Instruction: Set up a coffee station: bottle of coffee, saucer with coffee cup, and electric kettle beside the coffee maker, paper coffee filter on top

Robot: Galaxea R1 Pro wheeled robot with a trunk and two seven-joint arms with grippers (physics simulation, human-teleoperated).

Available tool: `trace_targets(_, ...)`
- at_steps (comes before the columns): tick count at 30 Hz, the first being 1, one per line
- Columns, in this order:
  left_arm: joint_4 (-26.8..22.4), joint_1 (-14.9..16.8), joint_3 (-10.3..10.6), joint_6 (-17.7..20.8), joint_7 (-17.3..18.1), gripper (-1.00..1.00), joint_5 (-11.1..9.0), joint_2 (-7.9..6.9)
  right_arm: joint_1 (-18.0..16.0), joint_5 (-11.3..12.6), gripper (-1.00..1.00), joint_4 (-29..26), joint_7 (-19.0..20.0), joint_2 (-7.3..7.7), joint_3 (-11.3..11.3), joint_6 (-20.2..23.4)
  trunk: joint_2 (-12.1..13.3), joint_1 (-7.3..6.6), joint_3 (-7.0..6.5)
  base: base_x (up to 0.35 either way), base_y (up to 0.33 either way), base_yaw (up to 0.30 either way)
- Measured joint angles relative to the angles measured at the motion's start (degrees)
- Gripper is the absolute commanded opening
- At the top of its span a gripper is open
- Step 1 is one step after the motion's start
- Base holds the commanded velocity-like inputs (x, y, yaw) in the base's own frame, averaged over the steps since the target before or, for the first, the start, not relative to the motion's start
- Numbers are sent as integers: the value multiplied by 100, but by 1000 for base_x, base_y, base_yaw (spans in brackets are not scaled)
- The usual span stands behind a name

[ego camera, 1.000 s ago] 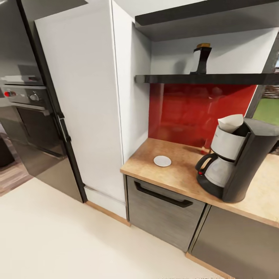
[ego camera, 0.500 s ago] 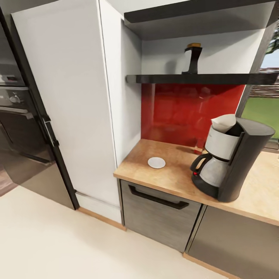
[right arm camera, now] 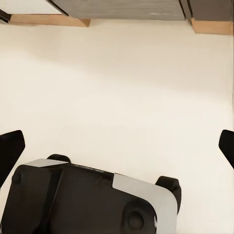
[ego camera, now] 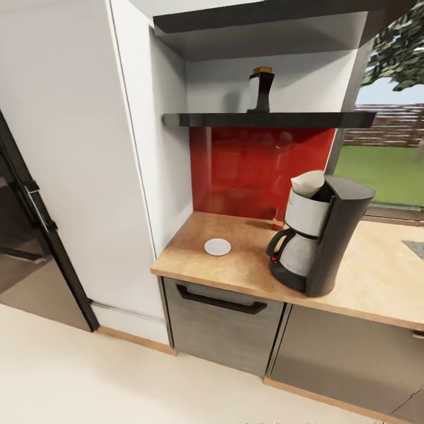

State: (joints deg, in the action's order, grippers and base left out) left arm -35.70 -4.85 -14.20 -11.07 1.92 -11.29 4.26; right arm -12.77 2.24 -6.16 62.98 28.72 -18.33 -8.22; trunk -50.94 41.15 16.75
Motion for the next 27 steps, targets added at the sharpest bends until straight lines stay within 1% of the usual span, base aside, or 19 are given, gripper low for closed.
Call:
trace_targets(20, 0, 1, 0, 0, -1, 100, 0, -1, 0, 0, 100, 0, -3, 0, 0, 0, 0, 0, 0, 0, 1, -263)
trace_targets(23, 0, -1, -1, -1, -1, 100, 0, -1, -1, 0, 100, 1, -5, 0, 0, 0, 0, -1, 0, 75, 126, -198)
trace_targets(27, -2, -1, -3, 1, -1, 100, 1, -1, -1, 0, 100, 1, -9, -1, 2, -1, -1, -2, 0, 142, 223, -81)
